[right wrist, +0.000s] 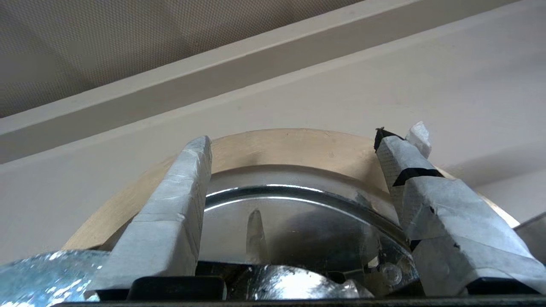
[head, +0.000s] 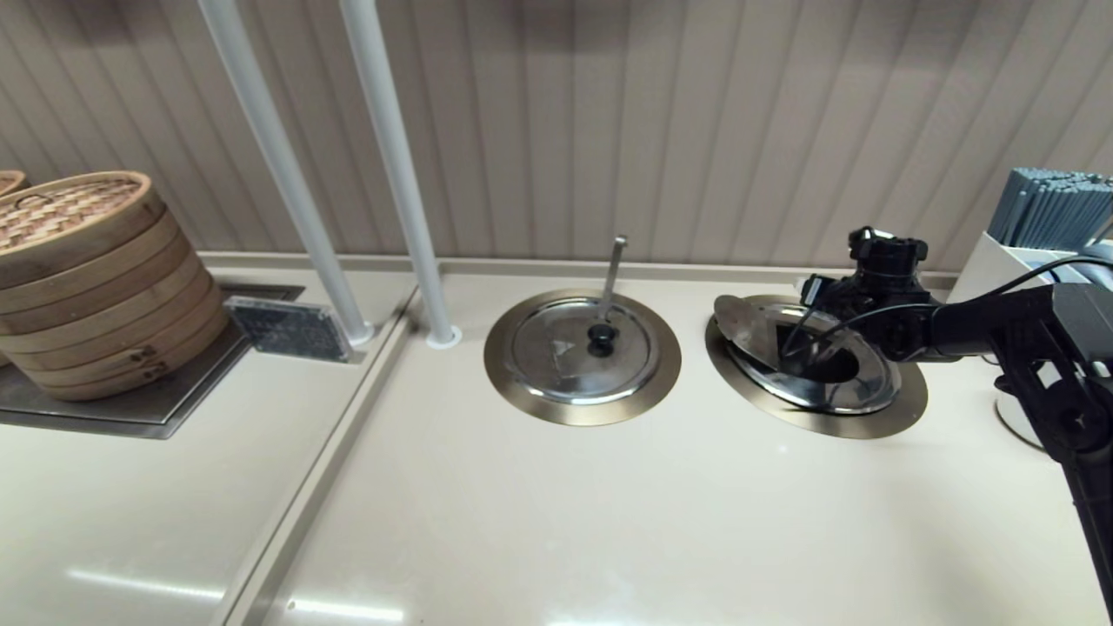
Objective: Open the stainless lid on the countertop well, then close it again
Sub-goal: Stir with a spoon
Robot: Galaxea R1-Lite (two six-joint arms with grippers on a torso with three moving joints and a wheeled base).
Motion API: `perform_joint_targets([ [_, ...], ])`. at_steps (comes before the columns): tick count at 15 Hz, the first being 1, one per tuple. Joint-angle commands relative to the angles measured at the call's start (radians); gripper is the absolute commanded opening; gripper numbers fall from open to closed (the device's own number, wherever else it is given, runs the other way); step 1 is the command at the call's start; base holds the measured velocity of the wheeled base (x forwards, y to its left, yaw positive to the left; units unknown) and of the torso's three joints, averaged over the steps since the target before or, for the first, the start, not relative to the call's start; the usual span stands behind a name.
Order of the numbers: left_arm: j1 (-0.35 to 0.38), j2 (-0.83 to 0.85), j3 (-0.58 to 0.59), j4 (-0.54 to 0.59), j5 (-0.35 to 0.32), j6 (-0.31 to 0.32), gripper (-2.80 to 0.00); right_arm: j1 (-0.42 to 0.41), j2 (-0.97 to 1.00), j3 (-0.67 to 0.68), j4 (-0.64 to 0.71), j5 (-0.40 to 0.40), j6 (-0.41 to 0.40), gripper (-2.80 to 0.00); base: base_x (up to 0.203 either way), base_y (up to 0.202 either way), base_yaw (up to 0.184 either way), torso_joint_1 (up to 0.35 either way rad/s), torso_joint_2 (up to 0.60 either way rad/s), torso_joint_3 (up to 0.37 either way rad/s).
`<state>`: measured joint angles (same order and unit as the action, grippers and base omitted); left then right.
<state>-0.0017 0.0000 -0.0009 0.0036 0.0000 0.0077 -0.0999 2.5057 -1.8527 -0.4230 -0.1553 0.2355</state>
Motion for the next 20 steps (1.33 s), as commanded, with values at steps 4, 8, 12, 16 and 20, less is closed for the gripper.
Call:
perform_joint_targets([
  [4,0.0,0.0,0.001,0.0,0.0,0.0,-2.8,0.061,-0.289,0.302,-0.046,0.062,0.038,0.0,0.0,0.0,0.0,0.0,0.0,0.0],
  [8,0.0,0.0,0.001,-0.001,0.0,0.0,-2.8,0.069,-0.449,0.495,-0.115,0.102,0.042,0.0,0.0,0.0,0.0,0.0,0.0,0.0],
  [12,0.0,0.0,-0.001,-0.001,0.0,0.0,-2.8,0.02,-0.559,0.668,-0.114,0.019,0.035,0.0,0.0,0.0,0.0,0.0,0.0,0.0],
  [16,0.0,0.0,0.0,0.0,0.0,0.0,-2.8,-0.104,-0.531,0.738,-0.114,0.019,0.04,0.0,0.0,0.0,0.0,0.0,0.0,0.0],
  [20,0.0,0.0,-0.001,-0.001,0.0,0.0,-2.8,-0.137,-0.409,0.7,-0.111,0.08,0.038,0.0,0.0,0.0,0.0,0.0,0.0,0.0],
])
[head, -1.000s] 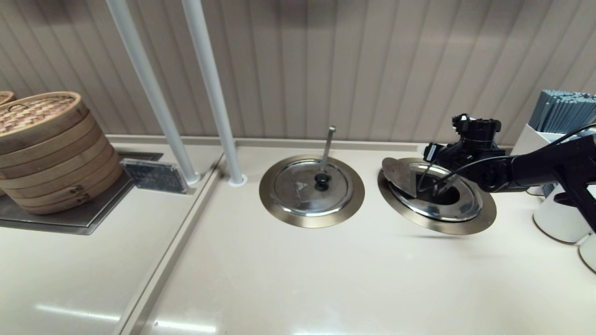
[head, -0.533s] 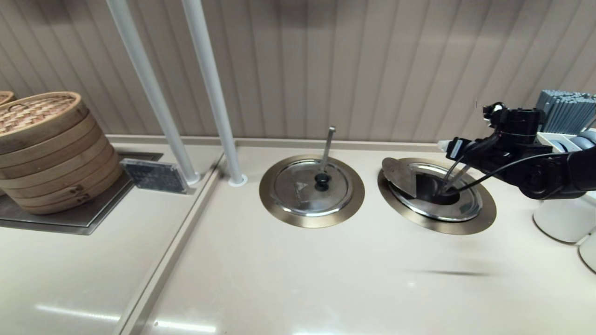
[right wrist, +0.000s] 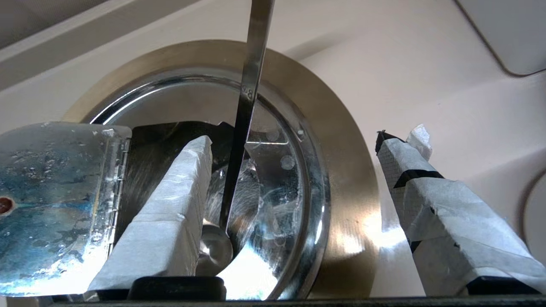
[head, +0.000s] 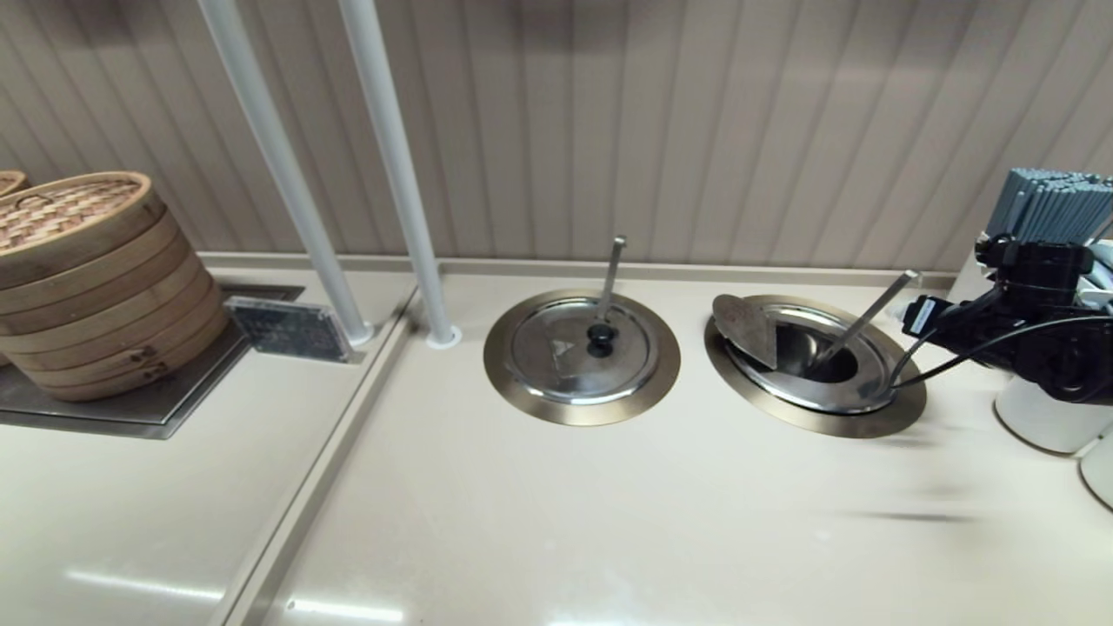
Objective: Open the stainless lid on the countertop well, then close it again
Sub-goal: Stir with a spoon
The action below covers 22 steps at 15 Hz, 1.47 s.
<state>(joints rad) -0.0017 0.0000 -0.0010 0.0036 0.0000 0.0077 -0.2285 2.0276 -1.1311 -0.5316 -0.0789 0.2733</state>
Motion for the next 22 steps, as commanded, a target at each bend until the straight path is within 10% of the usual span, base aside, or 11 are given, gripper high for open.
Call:
perform_joint_targets([
  [1,0.0,0.0,0.0,0.0,0.0,0.0,-2.8,-0.009,0.102,-0.062,-0.002,0.012,-0.001,0.0,0.0,0.0,0.0,0.0,0.0,0.0],
  [22,0.0,0.0,0.001,0.0,0.0,0.0,-2.8,0.07,0.556,-0.83,0.118,0.05,-0.075,0.0,0.0,0.0,0.0,0.0,0.0,0.0],
])
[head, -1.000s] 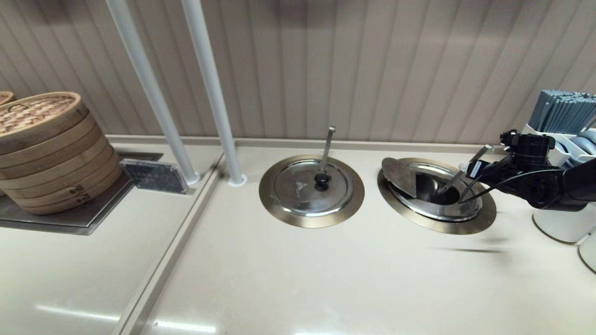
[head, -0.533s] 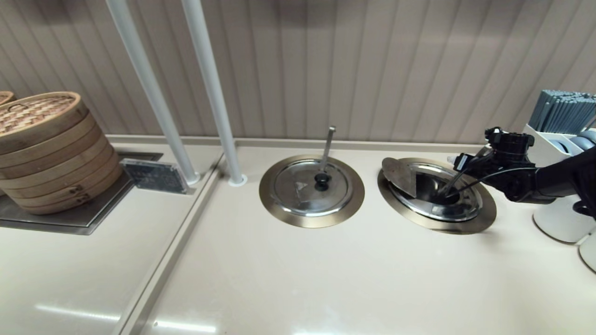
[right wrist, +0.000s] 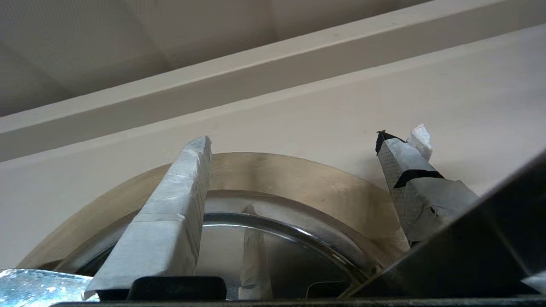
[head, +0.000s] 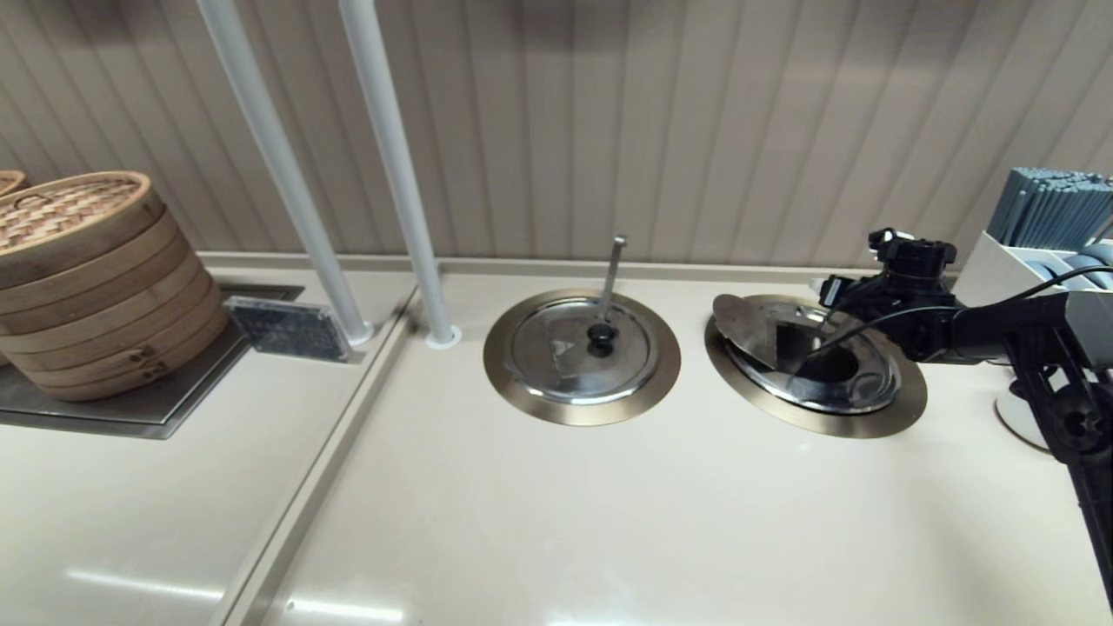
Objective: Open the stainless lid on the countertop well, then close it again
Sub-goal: Stir with a spoon
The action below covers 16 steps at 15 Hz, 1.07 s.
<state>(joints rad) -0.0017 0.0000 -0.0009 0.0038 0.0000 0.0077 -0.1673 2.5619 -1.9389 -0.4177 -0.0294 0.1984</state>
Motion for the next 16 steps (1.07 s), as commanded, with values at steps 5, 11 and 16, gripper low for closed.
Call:
perform_joint_targets([
  [5,0.0,0.0,0.0,-0.001,0.0,0.0,-2.8,0.038,0.021,-0.023,0.005,-0.004,-0.022,0.0,0.0,0.0,0.0,0.0,0.0,0.0],
  [11,0.0,0.0,-0.001,0.001,0.0,0.0,-2.8,0.037,0.003,-0.015,0.0,-0.006,-0.02,-2.8,0.0,0.0,0.0,0.0,0.0,0.0],
  [16,0.0,0.0,0.001,-0.001,0.0,0.0,-2.8,0.051,-0.089,0.102,-0.002,-0.045,-0.016,-2.8,0.0,0.0,0.0,0.0,0.0,0.0],
])
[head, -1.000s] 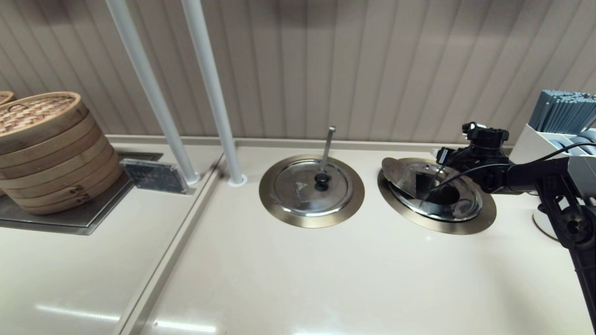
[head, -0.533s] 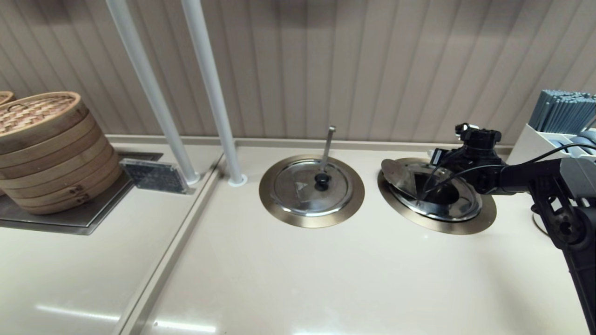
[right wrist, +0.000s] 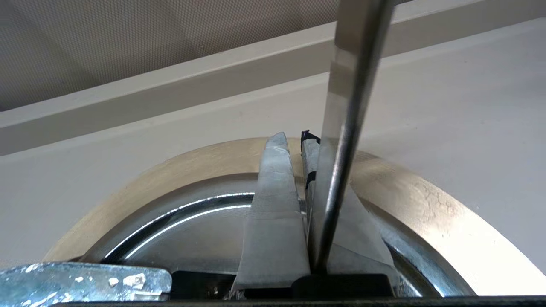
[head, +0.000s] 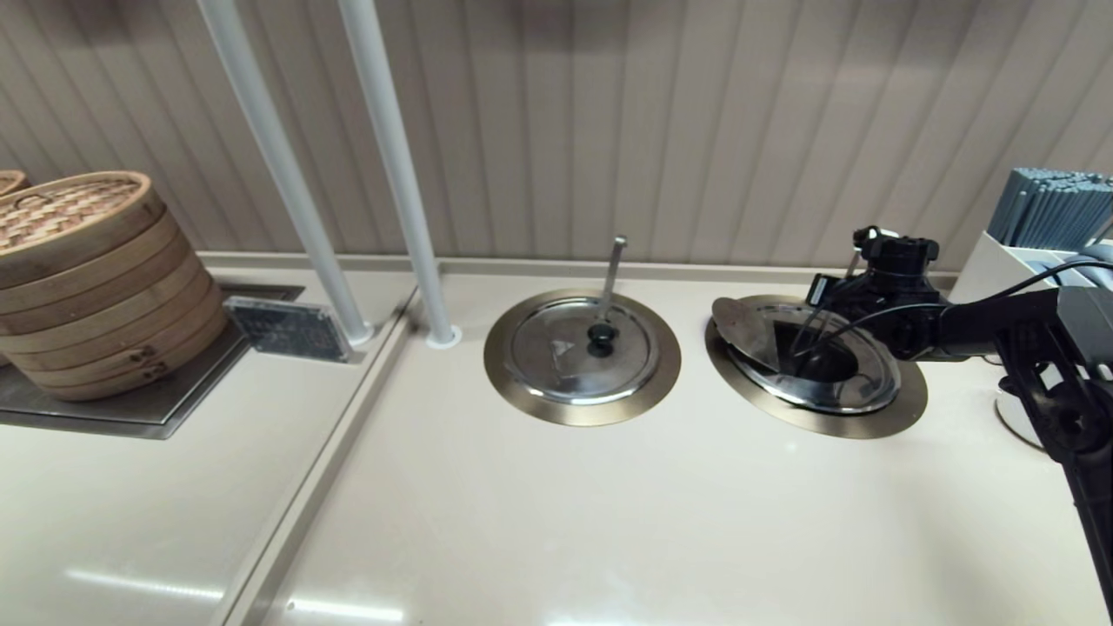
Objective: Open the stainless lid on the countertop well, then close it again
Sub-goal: Stir with a spoon
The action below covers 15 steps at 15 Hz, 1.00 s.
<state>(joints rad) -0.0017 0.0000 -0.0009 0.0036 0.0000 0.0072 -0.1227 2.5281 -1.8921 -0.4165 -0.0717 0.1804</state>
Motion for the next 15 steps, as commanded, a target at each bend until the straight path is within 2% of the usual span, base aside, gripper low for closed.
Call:
perform_joint_targets([
  [1,0.0,0.0,0.001,-0.001,0.0,0.0,-2.8,0.01,-0.092,0.107,-0.012,-0.004,0.006,-2.8,0.0,0.0,0.0,0.0,0.0,0.0],
  [5,0.0,0.0,-0.001,0.001,0.0,0.0,-2.8,0.048,-0.244,0.348,-0.148,-0.016,0.007,-2.8,0.0,0.0,0.0,0.0,0.0,0.0],
  [9,0.0,0.0,0.0,0.001,0.0,0.0,-2.8,0.081,-0.425,0.514,-0.194,-0.03,-0.087,-2.8,0.0,0.0,0.0,0.0,0.0,0.0],
  [15,0.0,0.0,0.001,0.001,0.0,0.0,-2.8,0.085,-0.456,0.527,-0.228,-0.045,-0.099,-2.8,0.0,0.0,0.0,0.0,0.0,0.0],
])
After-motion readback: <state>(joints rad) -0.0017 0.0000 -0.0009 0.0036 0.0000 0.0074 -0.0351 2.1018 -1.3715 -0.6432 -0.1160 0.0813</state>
